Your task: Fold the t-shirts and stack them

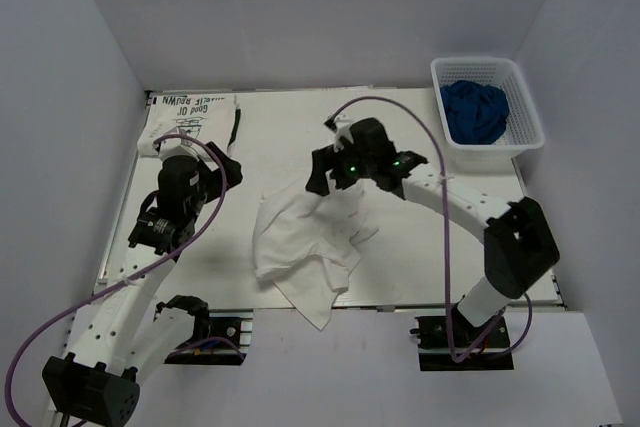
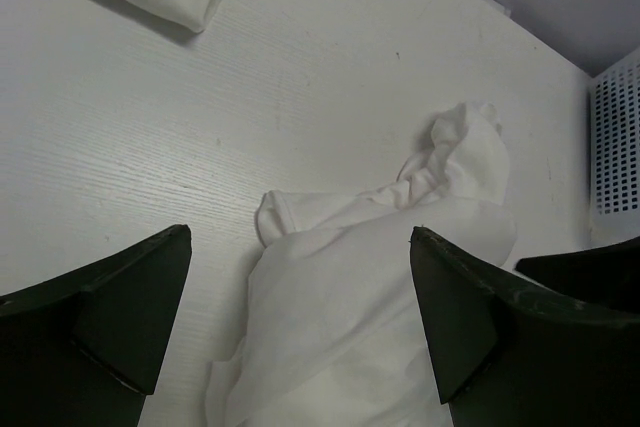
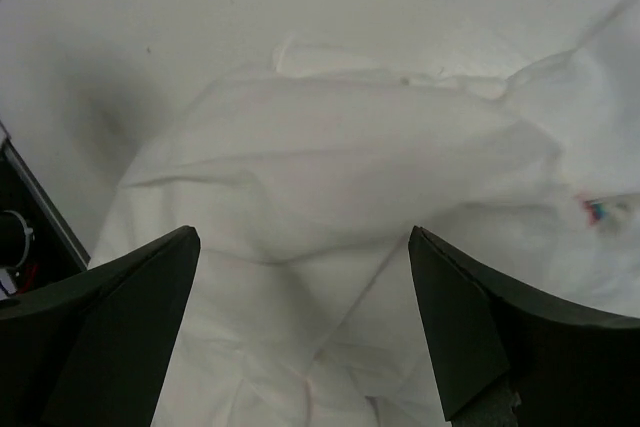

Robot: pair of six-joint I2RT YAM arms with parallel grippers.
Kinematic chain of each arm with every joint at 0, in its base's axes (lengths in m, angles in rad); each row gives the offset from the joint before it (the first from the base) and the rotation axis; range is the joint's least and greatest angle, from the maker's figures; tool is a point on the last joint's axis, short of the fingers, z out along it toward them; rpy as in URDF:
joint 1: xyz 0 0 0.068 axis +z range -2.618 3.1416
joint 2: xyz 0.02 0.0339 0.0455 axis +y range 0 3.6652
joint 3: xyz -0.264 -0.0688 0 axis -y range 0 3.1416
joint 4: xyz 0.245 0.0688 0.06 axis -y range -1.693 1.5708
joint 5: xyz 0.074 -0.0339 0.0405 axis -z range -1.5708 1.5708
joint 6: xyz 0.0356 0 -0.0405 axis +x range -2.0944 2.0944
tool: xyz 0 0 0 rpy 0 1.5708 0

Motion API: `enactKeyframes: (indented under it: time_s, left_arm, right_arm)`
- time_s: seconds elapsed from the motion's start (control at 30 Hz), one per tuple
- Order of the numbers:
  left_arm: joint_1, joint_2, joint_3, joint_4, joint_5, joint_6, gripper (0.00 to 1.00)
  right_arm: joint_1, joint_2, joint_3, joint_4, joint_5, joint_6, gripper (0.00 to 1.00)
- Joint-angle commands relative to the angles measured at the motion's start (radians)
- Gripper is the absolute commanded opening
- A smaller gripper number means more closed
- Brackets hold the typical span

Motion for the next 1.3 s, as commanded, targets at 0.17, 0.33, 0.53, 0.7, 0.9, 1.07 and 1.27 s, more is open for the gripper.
enactKeyframes:
  time_s: [0.17,0.33,0.53,0.7,0.9,1.07,1.27]
  left_arm:
    - [-0.004,-0.003,0.006,-0.048,-0.043,-0.023,1.00]
    - [-0.004,-0.013,0.006,-0.057,-0.052,-0.023,1.00]
    - [-0.004,-0.023,0.006,-0.057,-0.061,-0.032,1.00]
    - [-0.004,-0.013,0.006,-0.067,-0.061,-0.032,1.00]
    - [-0.004,-0.004,0.016,-0.076,-0.092,-0.032,1.00]
    - [-0.004,0.017,0.006,-0.065,-0.092,-0.032,1.00]
    - [-0.004,0.072,0.016,-0.083,-0.101,-0.032,1.00]
  right_arm:
    - [0.132,0.206,0.126,-0.042,0.138,0.130,0.89]
    - [0.161,0.262,0.179,-0.047,0.149,0.135,0.00]
    - [0.160,0.099,0.218,-0.019,0.219,0.048,0.00]
    - [0.143,-0.019,0.375,-0.024,0.386,-0.084,0.00]
    - [0.082,-0.064,0.534,-0.006,0.594,-0.186,0.00]
    - [-0.018,-0.019,0.725,0.046,0.790,-0.316,0.00]
    - [-0.171,0.053,0.904,0.215,0.877,-0.505,0.00]
